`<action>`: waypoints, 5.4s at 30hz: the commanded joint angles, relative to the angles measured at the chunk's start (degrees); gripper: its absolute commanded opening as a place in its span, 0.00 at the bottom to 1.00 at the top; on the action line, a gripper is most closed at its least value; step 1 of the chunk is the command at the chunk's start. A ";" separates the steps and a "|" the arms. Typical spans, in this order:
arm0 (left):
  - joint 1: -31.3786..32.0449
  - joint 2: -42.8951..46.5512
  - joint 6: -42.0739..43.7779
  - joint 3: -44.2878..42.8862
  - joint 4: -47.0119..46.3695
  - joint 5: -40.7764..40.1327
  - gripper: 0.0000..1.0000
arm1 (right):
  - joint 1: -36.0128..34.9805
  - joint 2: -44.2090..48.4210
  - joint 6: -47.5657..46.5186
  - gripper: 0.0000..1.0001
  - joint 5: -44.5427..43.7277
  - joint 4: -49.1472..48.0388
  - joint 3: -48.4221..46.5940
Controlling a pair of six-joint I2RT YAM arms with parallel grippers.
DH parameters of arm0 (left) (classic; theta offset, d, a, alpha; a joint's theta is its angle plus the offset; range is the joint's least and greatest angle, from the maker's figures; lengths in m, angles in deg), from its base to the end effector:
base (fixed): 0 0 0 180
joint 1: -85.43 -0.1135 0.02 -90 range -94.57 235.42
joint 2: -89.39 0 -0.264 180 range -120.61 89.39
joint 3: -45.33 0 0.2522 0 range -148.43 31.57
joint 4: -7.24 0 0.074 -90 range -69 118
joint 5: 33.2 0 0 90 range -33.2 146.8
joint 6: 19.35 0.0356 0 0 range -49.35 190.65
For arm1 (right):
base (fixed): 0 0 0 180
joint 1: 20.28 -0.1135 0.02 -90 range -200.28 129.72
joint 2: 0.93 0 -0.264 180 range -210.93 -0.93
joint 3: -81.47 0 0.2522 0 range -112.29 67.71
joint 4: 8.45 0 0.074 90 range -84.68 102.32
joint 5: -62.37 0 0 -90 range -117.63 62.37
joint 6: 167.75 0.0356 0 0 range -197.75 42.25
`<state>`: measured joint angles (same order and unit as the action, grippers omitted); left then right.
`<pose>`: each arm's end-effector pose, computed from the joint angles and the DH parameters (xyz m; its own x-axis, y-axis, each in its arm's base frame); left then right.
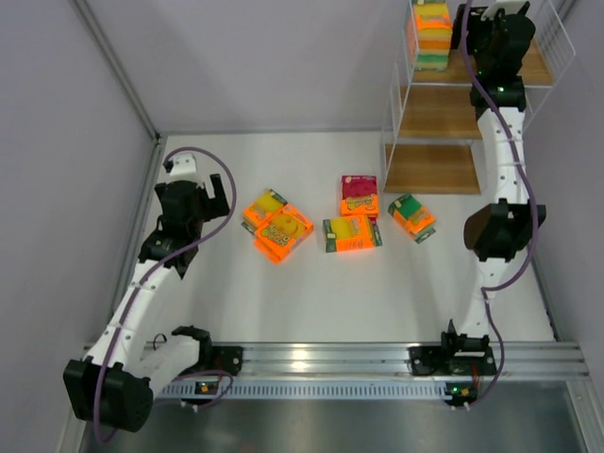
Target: Place and organize the cleaning sponges onto the shelf
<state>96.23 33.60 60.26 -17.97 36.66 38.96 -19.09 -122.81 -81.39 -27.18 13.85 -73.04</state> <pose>0.2198 -0.0308 0.3245 -0.3423 -0.1095 -0.9332 -0.1653 0.9847 -0.0549 0.4795 -0.0097 0.4933 0.1781 -0.0672 -0.9817 0.0244 0.9977 -0.0639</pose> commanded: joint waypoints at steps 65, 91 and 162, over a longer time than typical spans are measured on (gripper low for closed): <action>-0.44 -3.10 -9.47 -1.09 2.09 10.99 0.98 | -26.33 15.19 -60.79 0.99 45.34 34.79 55.85; -0.44 -4.59 -8.94 -1.26 2.18 9.23 0.98 | -26.42 10.09 -55.95 1.00 43.23 30.57 56.90; -0.53 3.05 -10.79 -1.97 2.09 11.43 0.98 | -34.33 63.79 7.79 0.72 -36.65 32.80 47.77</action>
<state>95.99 36.33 49.74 -17.84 39.35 49.84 -55.07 -59.38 -69.96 -56.64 49.87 -20.61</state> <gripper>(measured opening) 0.983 0.727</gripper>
